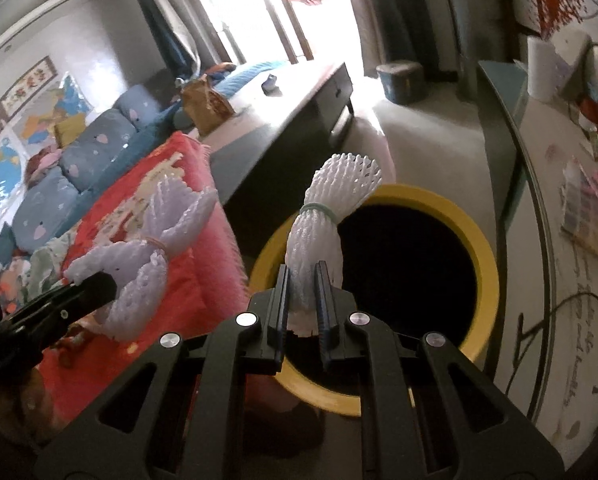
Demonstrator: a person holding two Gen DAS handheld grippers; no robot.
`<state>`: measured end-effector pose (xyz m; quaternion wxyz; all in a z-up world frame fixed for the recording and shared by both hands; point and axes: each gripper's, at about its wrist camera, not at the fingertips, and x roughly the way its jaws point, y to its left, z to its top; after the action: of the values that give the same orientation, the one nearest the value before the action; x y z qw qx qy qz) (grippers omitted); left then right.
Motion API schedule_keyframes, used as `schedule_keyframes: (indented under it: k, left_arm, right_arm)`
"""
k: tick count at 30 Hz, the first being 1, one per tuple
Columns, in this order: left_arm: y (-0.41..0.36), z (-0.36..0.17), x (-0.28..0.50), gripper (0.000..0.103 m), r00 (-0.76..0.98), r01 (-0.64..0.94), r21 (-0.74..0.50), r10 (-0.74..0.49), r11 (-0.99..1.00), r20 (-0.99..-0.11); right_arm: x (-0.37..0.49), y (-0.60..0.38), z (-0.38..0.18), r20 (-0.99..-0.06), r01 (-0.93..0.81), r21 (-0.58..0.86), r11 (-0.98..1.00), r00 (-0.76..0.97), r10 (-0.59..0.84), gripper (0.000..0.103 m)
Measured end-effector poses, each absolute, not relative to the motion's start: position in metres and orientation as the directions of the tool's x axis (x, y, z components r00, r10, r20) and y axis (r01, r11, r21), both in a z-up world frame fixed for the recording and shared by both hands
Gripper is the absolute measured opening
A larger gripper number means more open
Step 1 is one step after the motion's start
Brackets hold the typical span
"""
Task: Collect trash
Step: 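Carry both white fans over the yellow bin and open both grippers to drop them, then move both tools back over the bedspread toward the remaining trash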
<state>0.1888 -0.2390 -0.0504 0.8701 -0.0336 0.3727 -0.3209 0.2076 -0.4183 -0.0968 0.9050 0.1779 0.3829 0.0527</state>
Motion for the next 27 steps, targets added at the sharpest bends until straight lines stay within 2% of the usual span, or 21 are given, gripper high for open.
schedule_keyframes:
  k: [4, 5, 6, 7, 8, 9, 12, 15, 27]
  left_arm:
    - [-0.256, -0.066, 0.197, 0.015, 0.475, 0.555, -0.313, -0.603, 0.771, -0.641]
    - [-0.26, -0.072, 0.2, 0.022, 0.467, 0.555, -0.316, -0.603, 0.769, -0.647]
    - [-0.263, -0.077, 0.202, 0.036, 0.464, 0.554, -0.315, -0.6, 0.771, -0.651]
    - [-0.266, -0.082, 0.206, 0.044, 0.459, 0.554, -0.314, -0.597, 0.771, -0.658]
    - [-0.267, -0.086, 0.208, 0.062, 0.462, 0.548, -0.309, -0.59, 0.777, -0.663]
    - [-0.266, -0.087, 0.21, 0.076, 0.47, 0.539, -0.303, -0.58, 0.786, -0.666]
    - [-0.262, -0.087, 0.211, 0.091, 0.493, 0.523, -0.296, -0.568, 0.799, -0.659]
    - [-0.254, -0.08, 0.207, 0.095, 0.537, 0.511, -0.273, -0.55, 0.815, -0.639]
    - [-0.197, -0.042, 0.183, 0.096, 0.697, 0.395, -0.212, -0.442, 0.894, -0.565]
  right_arm:
    - [0.211, -0.432, -0.112, -0.694, 0.08, 0.368, 0.926, 0.686, 0.216, 0.014]
    - [0.212, -0.436, -0.114, -0.7, 0.091, 0.366, 0.926, 0.683, 0.209, 0.024]
    - [0.213, -0.44, -0.118, -0.707, 0.115, 0.358, 0.927, 0.681, 0.189, 0.036]
    - [0.213, -0.444, -0.121, -0.715, 0.146, 0.345, 0.927, 0.681, 0.159, 0.042]
    - [0.211, -0.448, -0.123, -0.715, 0.163, 0.341, 0.926, 0.684, 0.143, 0.047]
    - [0.21, -0.452, -0.123, -0.71, 0.173, 0.344, 0.923, 0.691, 0.135, 0.049]
    - [0.208, -0.455, -0.123, -0.703, 0.185, 0.328, 0.926, 0.703, 0.109, 0.057]
    - [0.205, -0.45, -0.118, -0.684, 0.168, 0.33, 0.929, 0.721, 0.112, 0.061]
    - [0.191, -0.394, -0.077, -0.568, -0.032, 0.324, 0.945, 0.792, 0.222, 0.07]
